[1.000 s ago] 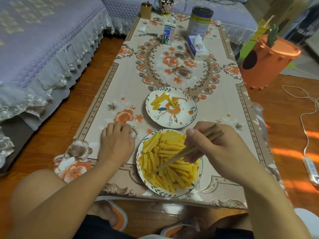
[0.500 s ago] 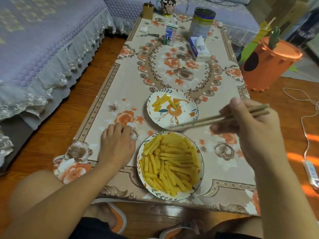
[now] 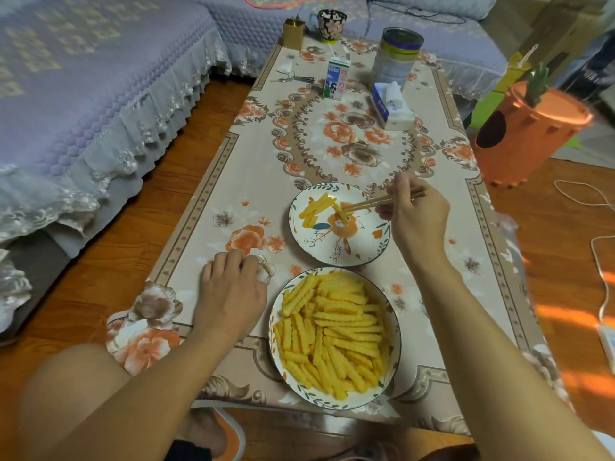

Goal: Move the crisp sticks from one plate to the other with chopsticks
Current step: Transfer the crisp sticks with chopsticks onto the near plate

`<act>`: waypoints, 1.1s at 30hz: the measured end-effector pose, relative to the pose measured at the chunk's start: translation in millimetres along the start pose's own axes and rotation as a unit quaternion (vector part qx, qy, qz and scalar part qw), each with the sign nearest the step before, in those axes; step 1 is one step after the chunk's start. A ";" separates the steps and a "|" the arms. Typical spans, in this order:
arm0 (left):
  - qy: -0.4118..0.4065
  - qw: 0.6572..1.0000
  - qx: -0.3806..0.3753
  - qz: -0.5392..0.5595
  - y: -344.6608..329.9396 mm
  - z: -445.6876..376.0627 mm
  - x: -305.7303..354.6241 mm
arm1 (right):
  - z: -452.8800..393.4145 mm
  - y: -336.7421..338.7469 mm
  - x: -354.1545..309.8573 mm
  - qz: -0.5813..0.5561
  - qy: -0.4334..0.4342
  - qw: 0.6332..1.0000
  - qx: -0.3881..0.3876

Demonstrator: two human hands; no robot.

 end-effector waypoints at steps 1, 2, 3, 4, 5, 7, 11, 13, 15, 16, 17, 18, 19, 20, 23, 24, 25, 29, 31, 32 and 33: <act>0.000 1.000 -0.001 0.000 0.2 0.2 0.1 | 0.2 1.1 -0.2 -0.001 -0.008 1.000 0.004; 0.001 1.000 -0.002 -0.002 0.3 0.1 0.0 | 1.3 3.9 -2.3 -0.002 -0.020 1.000 0.008; 0.001 1.000 -0.001 -0.003 0.5 -0.2 0.0 | 3.5 8.5 -5.0 -0.004 -0.034 0.999 0.009; 0.001 1.000 -0.001 -0.002 0.8 -0.5 -0.3 | 6.4 14.5 -9.2 -0.007 -0.045 0.999 0.006; 0.000 1.000 -0.001 -0.001 0.8 -0.4 -0.2 | 9.9 22.6 -14.1 -0.011 -0.052 0.999 -0.005; 0.001 1.000 0.003 0.003 0.6 -0.4 -0.7 | 17.9 42.4 -28.4 -0.032 -0.059 0.997 -0.042; 0.000 1.000 0.018 0.013 0.3 0.6 0.9 | 39.7 96.0 -65.4 -0.096 -0.050 0.989 -0.103; 0.002 1.000 0.021 0.020 -0.4 0.0 2.0 | 53.5 118.1 -79.1 -0.093 -0.034 0.987 -0.124; 0.003 0.999 0.024 0.027 -1.2 0.1 3.0 | 68.9 131.1 -85.4 -0.069 -0.018 0.986 -0.153; 0.003 0.999 0.027 0.030 -1.5 0.8 3.1 | 76.7 134.3 -85.6 -0.059 -0.013 0.984 -0.169; 0.002 0.999 0.029 0.032 -2.1 1.7 2.9 | 84.1 135.6 -84.3 -0.050 -0.010 0.982 -0.183; 0.001 0.999 0.033 0.033 -3.0 2.7 2.7 | 91.3 135.9 -80.7 -0.047 -0.007 0.980 -0.194; 0.001 0.999 0.037 0.034 -3.0 2.6 2.6 | 96.9 134.8 -75.9 -0.044 -0.002 0.978 -0.202; 0.000 0.999 0.040 0.036 -3.7 3.8 2.3 | 102.8 133.5 -69.9 -0.038 0.001 0.978 -0.206; 0.003 0.998 0.051 0.033 -7.0 6.0 0.0 | 114.6 129.8 -55.7 -0.022 0.014 0.977 -0.211; 0.003 0.998 0.054 0.030 -7.8 6.7 -0.1 | 117.4 129.7 -52.6 -0.019 0.017 0.978 -0.209; 0.001 0.998 0.056 0.026 -8.3 7.5 -0.3 | 120.1 130.6 -50.5 -0.016 0.022 0.978 -0.207; -0.004 0.998 0.060 0.013 -10.7 9.3 -1.8 | 124.8 138.7 -50.4 -0.022 0.042 0.979 -0.196; 0.000 0.998 0.061 0.014 -11.3 9.1 -1.6 | 123.2 144.6 -52.9 -0.041 0.045 0.981 -0.184; 0.001 0.998 0.062 0.016 -11.5 9.4 -1.4 | 121.0 147.0 -53.0 -0.057 0.047 0.983 -0.170; 0.001 0.998 0.064 0.017 -11.4 9.2 -1.0 | 117.1 148.4 -51.6 -0.078 0.048 0.985 -0.148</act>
Point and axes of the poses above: each hand's wrist, its own z-axis away from the middle knuckle, its own y-axis out of the back of the hand, x = y × z, the point moved 1 cm from there along -z, towards the middle knuckle, and after that the axes turned 3 degrees about y, right-handed, at the moved point
